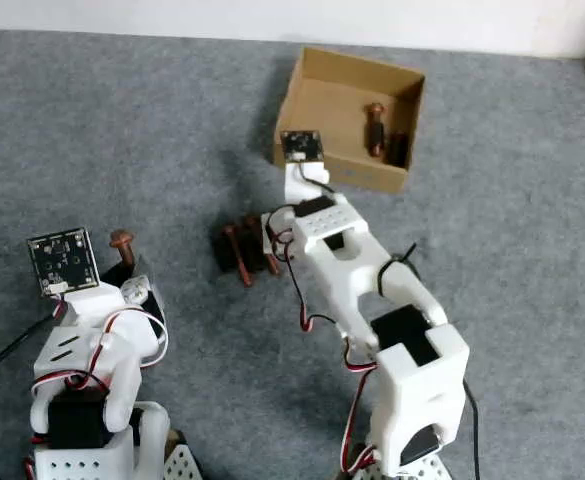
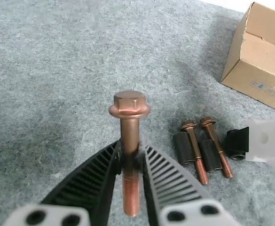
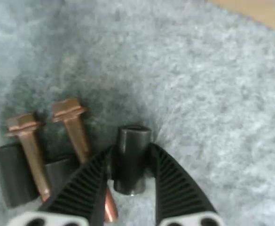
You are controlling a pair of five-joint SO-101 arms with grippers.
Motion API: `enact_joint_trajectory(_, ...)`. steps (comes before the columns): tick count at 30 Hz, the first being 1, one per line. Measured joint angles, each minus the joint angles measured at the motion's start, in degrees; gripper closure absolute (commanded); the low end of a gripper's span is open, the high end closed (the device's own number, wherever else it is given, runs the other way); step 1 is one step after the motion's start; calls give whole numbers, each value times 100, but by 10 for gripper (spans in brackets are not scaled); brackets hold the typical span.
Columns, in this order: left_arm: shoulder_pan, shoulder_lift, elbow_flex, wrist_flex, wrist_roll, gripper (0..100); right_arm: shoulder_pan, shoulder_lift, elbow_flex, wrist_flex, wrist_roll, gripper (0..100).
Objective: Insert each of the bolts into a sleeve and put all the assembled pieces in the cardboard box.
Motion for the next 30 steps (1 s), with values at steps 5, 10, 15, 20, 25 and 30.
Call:
enact_joint_trajectory(5, 0, 0, 0, -70, 0, 996, -325, -1046, 132, 598, 413, 995)
enact_joint_trajectory(10, 0, 0, 0, -132, 0, 996, -431, -2769, 949, 677, 835, 995)
enact_joint_trajectory(15, 0, 0, -484, -246, 404, 996, -492, -4571, 2163, 677, 1512, 995)
enact_joint_trajectory(20, 475, -70, -1116, -519, 747, 996, -580, -6787, 3631, 404, 2013, 995)
enact_joint_trajectory(25, 1442, -18, -1073, -1336, 976, 996, -580, -9178, 5424, -202, 2514, 995)
enact_joint_trajectory(30, 2215, 0, -387, -2347, 1011, 996, -695, -11569, 6822, -316, 2673, 995)
